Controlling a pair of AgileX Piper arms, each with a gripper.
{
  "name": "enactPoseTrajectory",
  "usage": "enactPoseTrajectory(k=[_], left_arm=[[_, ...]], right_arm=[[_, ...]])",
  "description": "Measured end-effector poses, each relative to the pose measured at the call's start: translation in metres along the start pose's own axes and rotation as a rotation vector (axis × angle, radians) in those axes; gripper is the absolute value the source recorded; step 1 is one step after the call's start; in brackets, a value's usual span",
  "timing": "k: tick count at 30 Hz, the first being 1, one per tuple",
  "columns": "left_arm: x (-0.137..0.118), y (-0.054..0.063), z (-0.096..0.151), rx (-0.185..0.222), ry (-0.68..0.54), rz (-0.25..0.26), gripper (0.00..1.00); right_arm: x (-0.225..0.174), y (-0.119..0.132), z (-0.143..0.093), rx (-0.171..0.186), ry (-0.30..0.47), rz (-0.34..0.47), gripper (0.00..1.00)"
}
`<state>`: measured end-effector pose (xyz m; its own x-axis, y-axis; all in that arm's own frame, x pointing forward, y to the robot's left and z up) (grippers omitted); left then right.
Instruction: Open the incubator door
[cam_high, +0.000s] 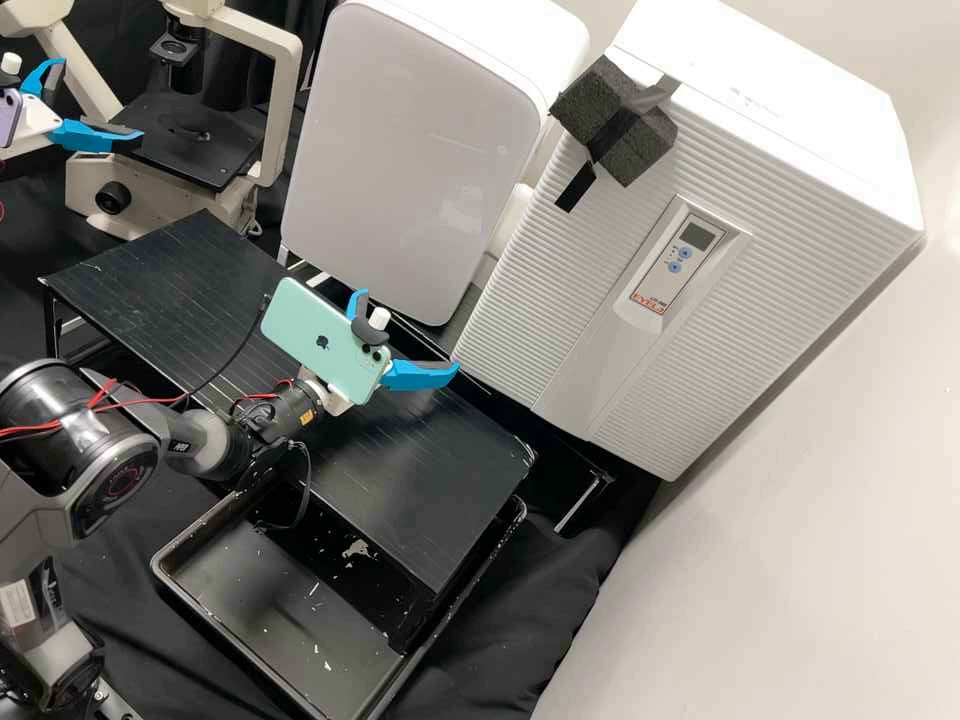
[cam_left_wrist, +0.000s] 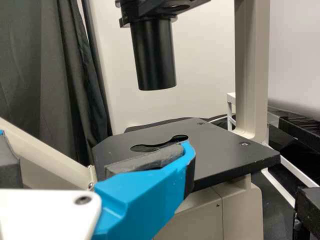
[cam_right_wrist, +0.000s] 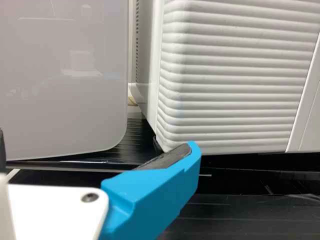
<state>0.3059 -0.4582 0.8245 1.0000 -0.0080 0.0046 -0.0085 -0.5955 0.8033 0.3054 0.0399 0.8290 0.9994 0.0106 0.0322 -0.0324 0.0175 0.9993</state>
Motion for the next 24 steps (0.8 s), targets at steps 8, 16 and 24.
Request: enactPoseTrajectory(k=[8, 16, 24], left_arm=[[0.0, 0.0, 0.0, 0.0, 0.0, 0.0, 1.0], [0.0, 0.0, 0.0, 0.0, 0.0, 0.0, 1.0], [0.0, 0.0, 0.0, 0.0, 0.0, 0.0, 1.0]], right_arm=[[0.0, 0.0, 0.0, 0.0, 0.0, 0.0, 1.0], [-0.005, 0.018, 0.011, 0.006, -0.036, 0.058, 1.0], [-0.012, 0.063, 0.009, 0.078, -0.012, 0.206, 1.0]])
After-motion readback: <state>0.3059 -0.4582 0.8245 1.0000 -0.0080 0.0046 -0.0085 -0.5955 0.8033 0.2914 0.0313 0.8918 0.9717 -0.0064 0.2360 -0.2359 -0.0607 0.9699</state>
